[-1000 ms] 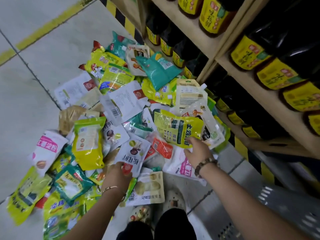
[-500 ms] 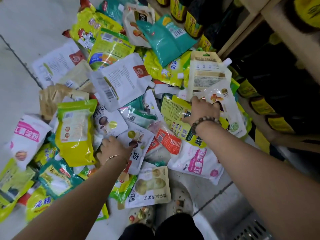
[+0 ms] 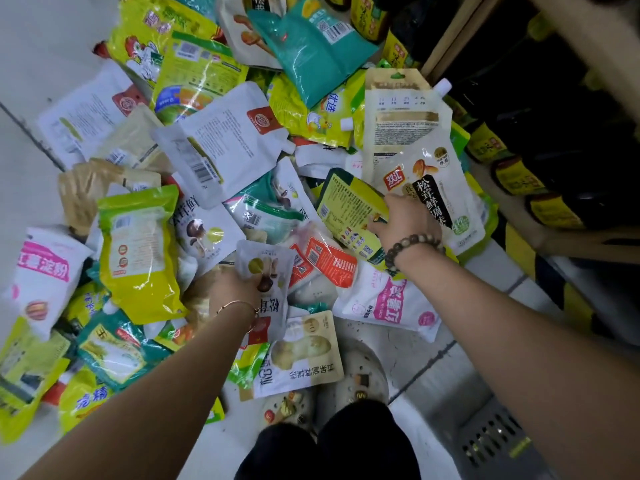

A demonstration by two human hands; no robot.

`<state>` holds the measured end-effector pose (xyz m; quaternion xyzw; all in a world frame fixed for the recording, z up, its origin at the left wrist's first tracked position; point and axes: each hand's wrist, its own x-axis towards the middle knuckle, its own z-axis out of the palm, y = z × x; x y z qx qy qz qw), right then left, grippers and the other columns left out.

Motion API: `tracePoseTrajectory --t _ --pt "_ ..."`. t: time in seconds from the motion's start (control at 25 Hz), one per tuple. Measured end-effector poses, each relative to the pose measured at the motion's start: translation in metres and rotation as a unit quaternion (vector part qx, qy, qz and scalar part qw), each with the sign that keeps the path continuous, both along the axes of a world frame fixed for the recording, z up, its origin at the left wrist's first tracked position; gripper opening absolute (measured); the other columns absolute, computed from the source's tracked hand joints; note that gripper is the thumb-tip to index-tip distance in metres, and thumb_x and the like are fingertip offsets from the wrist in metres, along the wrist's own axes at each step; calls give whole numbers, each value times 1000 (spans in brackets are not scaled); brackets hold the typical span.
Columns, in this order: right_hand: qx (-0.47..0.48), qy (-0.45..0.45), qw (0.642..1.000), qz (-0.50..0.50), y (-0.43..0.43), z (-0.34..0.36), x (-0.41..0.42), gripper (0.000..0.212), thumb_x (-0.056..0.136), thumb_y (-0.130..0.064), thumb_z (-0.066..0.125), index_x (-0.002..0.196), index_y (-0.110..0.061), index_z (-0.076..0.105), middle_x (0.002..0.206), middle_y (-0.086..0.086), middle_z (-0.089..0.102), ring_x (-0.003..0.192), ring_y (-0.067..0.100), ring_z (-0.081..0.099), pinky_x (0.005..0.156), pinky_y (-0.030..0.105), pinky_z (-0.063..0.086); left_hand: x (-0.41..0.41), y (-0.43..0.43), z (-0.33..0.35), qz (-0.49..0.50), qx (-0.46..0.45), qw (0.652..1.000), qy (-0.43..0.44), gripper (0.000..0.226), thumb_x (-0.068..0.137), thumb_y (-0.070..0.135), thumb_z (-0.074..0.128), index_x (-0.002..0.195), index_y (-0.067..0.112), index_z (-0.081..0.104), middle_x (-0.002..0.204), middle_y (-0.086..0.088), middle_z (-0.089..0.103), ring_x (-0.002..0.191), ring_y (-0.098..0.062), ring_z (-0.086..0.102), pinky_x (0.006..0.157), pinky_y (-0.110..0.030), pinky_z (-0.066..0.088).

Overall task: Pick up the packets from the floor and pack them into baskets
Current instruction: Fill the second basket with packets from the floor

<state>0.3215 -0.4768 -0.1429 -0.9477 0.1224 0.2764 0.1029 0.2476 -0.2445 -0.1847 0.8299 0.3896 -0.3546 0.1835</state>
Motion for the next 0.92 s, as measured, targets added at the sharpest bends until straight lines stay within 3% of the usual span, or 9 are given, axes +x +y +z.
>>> tracePoseTrajectory --t 0.2,0.4,0.56,0.68,0.76,0.84,0.92 --pt "67 19 987 -146 -11 36 -27 43 92 -29 59 132 -19 46 119 14 62 111 32 57 77 37 45 3 6 47 21 3 998 -63 31 86 24 61 96 -5 61 100 -28 63 95 -40 59 69 -33 36" --pt "127 -14 952 -278 -25 107 -66 52 90 -29 61 134 -10 42 127 17 56 116 36 53 83 42 46 4 -2 111 26 -41 991 -124 41 83 26 66 102 -9 58 102 -31 61 96 -43 57 75 -41 44" --pt "177 -62 905 -382 -40 167 -108 55 86 -28 66 133 -7 46 128 15 56 118 33 52 92 41 45 0 -29 179 -4 -93 981 -169 31 82 21 66 80 -7 54 81 -25 57 81 -38 57 63 -37 38" --pt "178 -106 873 -442 -59 213 -141 47 84 -27 68 121 -4 52 119 16 60 108 33 56 89 43 47 -8 -59 229 -40 -127 971 -200 31 82 24 66 77 -3 54 81 -29 58 82 -41 57 62 -35 34" --pt "190 -144 847 -476 -77 238 -162 39 83 -23 69 113 -2 55 107 12 63 101 30 59 82 37 47 -15 -79 255 -51 -141 965 -216 32 81 27 68 79 -3 55 80 -27 58 83 -40 58 61 -31 31" --pt "202 -178 826 -496 -99 263 -182 31 84 -20 69 109 -6 58 98 3 62 94 20 58 73 25 40 -27 -102 277 -48 -174 956 -233 30 80 26 69 75 1 52 71 -16 56 76 -33 58 59 -32 35" --pt "211 -213 804 -513 -129 283 -203 30 84 -20 69 109 -10 59 99 0 62 93 17 57 75 24 39 -43 -133 300 -54 -197 948 -245 29 80 25 70 70 8 49 64 -5 54 70 -26 56 54 -28 39"
